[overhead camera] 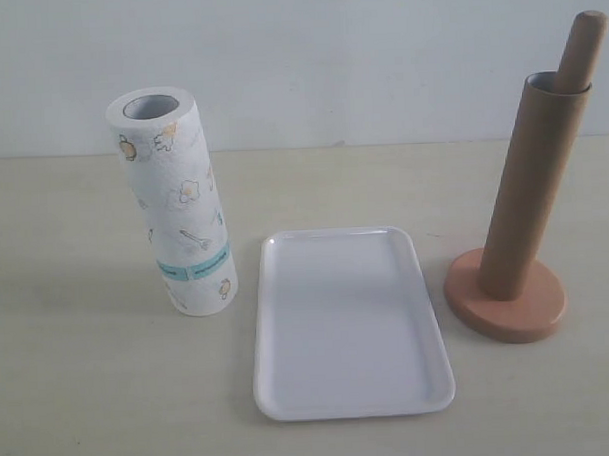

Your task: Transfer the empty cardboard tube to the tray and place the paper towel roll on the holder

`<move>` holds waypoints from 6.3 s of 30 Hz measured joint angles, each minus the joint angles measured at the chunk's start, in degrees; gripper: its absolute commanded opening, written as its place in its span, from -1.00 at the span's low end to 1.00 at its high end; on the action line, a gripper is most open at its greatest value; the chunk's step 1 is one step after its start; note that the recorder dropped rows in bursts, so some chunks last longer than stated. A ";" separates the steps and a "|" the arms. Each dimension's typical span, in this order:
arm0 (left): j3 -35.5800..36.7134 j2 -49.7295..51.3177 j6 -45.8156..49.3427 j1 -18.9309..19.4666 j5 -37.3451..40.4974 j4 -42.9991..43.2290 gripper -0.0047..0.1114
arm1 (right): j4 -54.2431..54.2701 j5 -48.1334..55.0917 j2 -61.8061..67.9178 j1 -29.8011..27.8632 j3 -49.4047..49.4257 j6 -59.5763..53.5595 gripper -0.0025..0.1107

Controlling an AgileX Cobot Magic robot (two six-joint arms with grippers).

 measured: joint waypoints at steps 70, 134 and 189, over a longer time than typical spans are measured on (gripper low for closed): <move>0.00 0.00 0.00 0.00 0.00 0.00 -0.85 | 2.67 -52.18 56.93 14.96 -7.23 -0.88 -0.90; 0.00 0.00 0.00 0.00 0.00 0.00 -0.85 | 0.66 -7.00 32.02 15.46 -49.00 -9.03 -0.96; 0.00 0.00 0.00 0.00 0.00 0.00 -0.85 | 3.07 49.48 82.82 26.29 -70.81 18.79 -0.61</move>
